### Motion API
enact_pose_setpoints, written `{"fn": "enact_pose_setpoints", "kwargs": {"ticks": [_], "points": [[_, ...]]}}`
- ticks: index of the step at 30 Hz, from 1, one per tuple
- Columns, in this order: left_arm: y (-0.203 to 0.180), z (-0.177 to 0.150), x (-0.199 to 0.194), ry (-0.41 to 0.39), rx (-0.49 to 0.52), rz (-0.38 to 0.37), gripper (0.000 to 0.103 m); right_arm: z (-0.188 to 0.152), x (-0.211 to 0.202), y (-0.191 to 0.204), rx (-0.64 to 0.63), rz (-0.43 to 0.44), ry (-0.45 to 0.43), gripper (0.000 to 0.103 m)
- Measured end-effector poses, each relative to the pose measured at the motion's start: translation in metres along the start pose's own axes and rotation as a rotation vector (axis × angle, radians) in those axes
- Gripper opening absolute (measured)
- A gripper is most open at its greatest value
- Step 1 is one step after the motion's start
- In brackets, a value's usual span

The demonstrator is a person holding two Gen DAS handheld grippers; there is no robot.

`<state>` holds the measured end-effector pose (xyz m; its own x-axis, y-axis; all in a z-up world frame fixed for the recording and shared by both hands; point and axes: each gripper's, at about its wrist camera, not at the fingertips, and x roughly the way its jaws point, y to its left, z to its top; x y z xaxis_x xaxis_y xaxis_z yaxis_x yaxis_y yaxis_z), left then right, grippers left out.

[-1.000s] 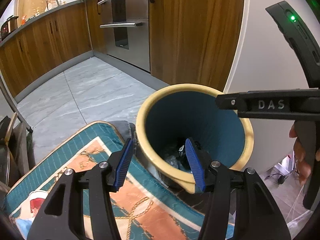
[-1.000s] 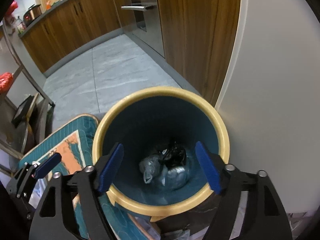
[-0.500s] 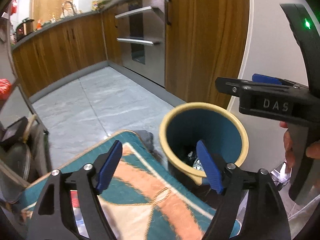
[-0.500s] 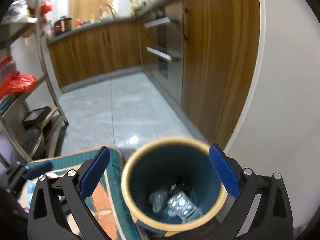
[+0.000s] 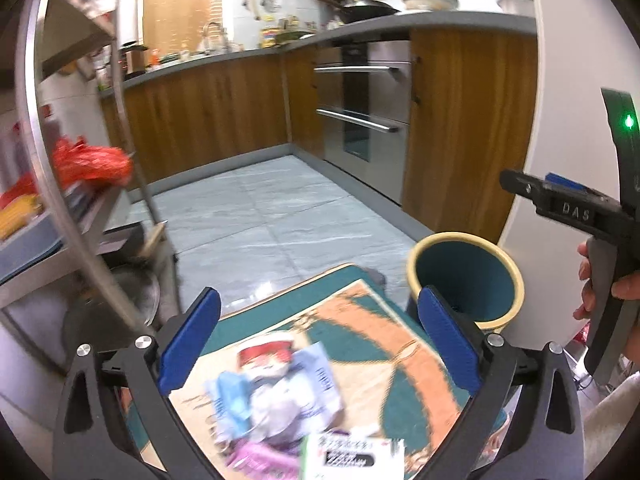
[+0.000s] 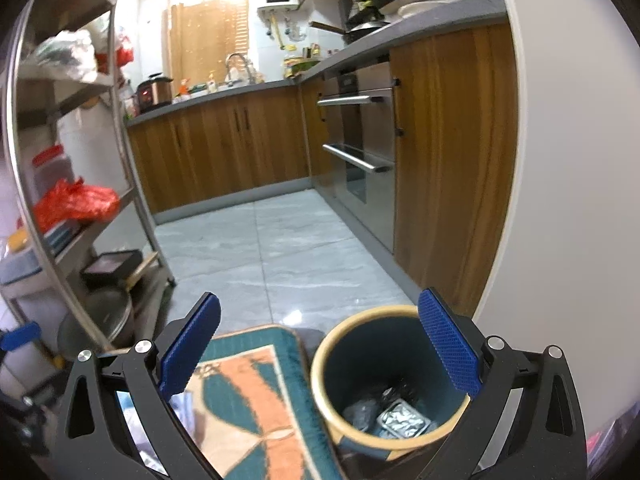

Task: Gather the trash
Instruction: 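Move both tools back over the remaining trash on the cushion, then grasp the blue face mask with the left tool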

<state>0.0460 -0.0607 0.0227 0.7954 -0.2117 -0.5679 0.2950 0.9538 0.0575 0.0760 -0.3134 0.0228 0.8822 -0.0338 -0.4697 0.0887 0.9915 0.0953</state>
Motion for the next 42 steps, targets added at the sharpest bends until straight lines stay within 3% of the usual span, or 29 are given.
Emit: {"fn": "enact_pose_setpoints", "kwargs": {"ticks": [8, 12, 20, 33, 42], "points": [[0.056, -0.027, -0.014, 0.059, -0.082, 0.12, 0.097, -0.029, 0.008, 0.062, -0.044, 0.111, 0.147, 0.098], [0.079, -0.043, -0.011, 0.102, -0.076, 0.179, 0.097, -0.044, 0.018, 0.083, -0.052, 0.115, 0.21, 0.098], [0.108, -0.069, -0.008, 0.168, -0.06, 0.224, 0.097, -0.07, 0.05, 0.116, -0.079, 0.097, 0.324, 0.098], [0.119, -0.105, 0.04, 0.307, -0.03, 0.195, 0.097, -0.102, 0.097, 0.167, -0.158, 0.112, 0.496, 0.098], [0.111, -0.112, 0.09, 0.384, -0.031, 0.151, 0.097, -0.105, 0.121, 0.158, -0.114, 0.129, 0.539, 0.096]]}}
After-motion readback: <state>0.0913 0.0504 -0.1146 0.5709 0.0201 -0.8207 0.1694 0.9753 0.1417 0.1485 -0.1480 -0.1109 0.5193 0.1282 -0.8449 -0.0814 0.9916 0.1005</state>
